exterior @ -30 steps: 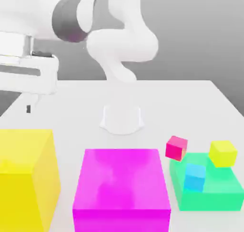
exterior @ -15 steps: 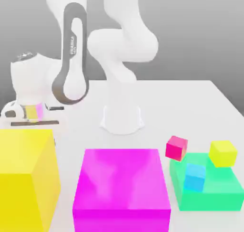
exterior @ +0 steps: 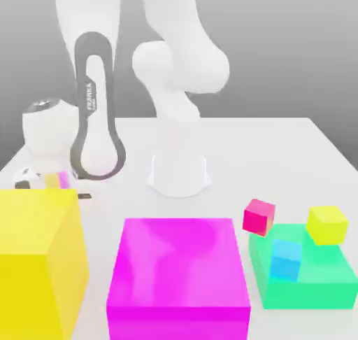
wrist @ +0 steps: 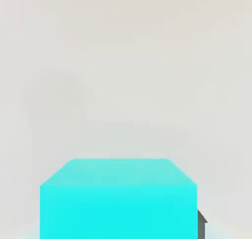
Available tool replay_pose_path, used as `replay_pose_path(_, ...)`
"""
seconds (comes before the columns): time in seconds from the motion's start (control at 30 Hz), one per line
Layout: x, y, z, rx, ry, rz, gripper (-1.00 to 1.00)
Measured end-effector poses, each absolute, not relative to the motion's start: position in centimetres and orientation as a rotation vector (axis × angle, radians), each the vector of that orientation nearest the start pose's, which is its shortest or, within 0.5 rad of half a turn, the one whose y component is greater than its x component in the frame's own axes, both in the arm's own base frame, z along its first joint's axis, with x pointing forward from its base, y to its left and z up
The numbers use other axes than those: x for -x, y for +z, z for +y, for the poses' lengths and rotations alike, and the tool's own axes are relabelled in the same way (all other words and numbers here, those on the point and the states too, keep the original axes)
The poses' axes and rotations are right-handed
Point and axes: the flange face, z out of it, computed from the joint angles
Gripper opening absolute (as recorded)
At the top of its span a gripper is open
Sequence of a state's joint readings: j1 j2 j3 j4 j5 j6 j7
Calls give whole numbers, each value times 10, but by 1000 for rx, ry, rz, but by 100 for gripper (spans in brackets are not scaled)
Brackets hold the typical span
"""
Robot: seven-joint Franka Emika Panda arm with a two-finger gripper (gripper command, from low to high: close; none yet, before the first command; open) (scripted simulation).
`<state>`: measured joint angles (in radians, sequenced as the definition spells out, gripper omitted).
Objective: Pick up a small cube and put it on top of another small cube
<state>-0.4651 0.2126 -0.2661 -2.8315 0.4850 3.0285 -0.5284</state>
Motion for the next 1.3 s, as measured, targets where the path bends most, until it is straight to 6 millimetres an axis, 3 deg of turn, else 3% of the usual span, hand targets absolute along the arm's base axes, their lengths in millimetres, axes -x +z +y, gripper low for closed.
replay_pose_path(0.33, -221, 195, -266, 2937, -4, 1110, -100)
replay_pose_path(0.43, -203, 206, -305, 2760, 15, 1452, -100)
replay_pose_path(0.7, -210, 248, -390, 2112, 81, 2079, -100)
replay_pose_path(0.8, -237, 267, -404, 1917, 118, 2152, -100)
replay_pose_path(0.97, -298, 303, -410, 1661, 215, 2165, -100)
replay_pose_path(1.1, -353, 337, -399, 1521, 323, 2112, -100)
replay_pose_path(1.2, -417, 342, -335, 1709, 421, 1974, -100)
replay_pose_path(1.3, -465, 340, -256, 1938, 499, 1811, -100)
